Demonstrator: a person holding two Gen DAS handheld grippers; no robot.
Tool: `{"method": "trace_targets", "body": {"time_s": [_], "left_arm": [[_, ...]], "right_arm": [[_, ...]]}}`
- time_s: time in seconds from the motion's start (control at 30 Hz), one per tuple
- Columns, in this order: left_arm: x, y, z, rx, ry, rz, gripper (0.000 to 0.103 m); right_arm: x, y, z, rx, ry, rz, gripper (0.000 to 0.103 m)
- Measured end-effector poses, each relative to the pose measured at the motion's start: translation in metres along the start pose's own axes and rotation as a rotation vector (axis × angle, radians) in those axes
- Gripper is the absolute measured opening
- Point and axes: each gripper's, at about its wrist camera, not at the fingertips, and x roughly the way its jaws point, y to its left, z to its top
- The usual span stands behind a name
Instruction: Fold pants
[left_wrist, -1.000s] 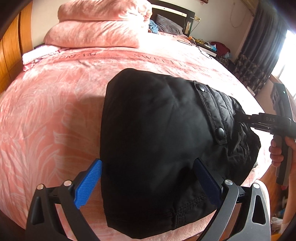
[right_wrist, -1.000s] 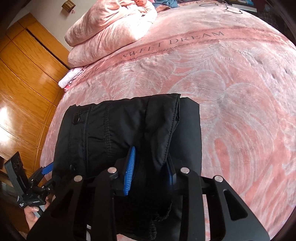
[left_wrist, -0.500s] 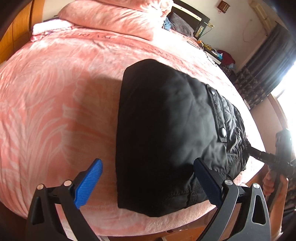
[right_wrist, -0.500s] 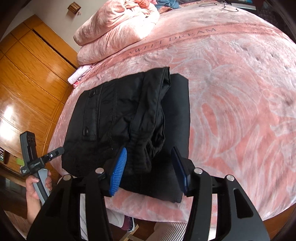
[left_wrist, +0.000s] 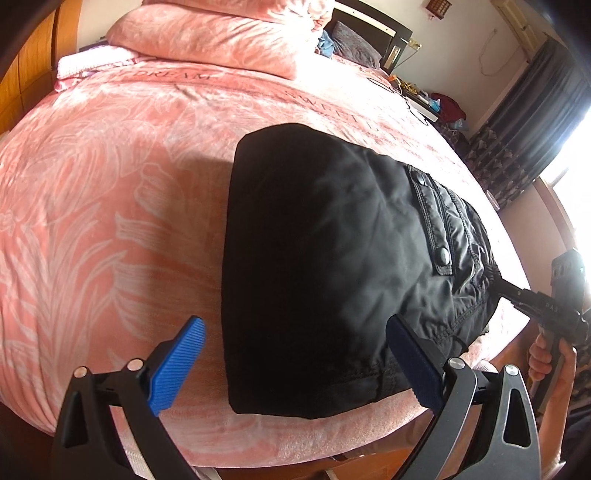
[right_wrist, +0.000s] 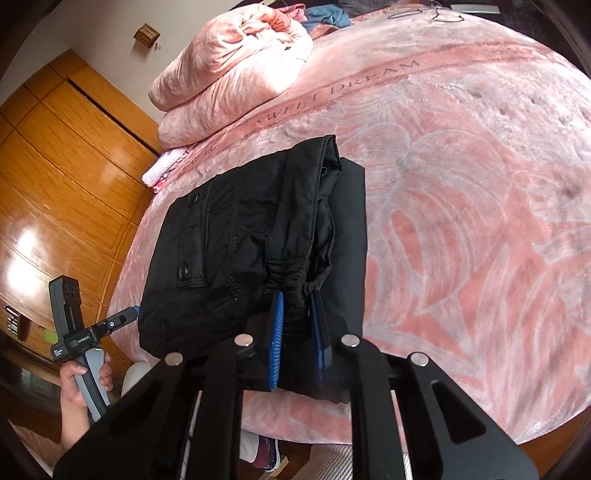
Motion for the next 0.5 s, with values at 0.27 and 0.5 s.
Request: {"method": "trace_targets", "body": {"time_s": [0.27,0.5], "left_arm": [[0.011,-0.003,0.003,0.008,0.020,-0.012,0.099],[0.007,0.001,0.010,0.063,0.032,-0.052,0.099]], "right_arm": [[0.007,-0.003,0.000,0.015,0.030,-0.013,0.016],[-0.023,-0.003,-0.001,0.004,-0.060,0.027,0.048]]}}
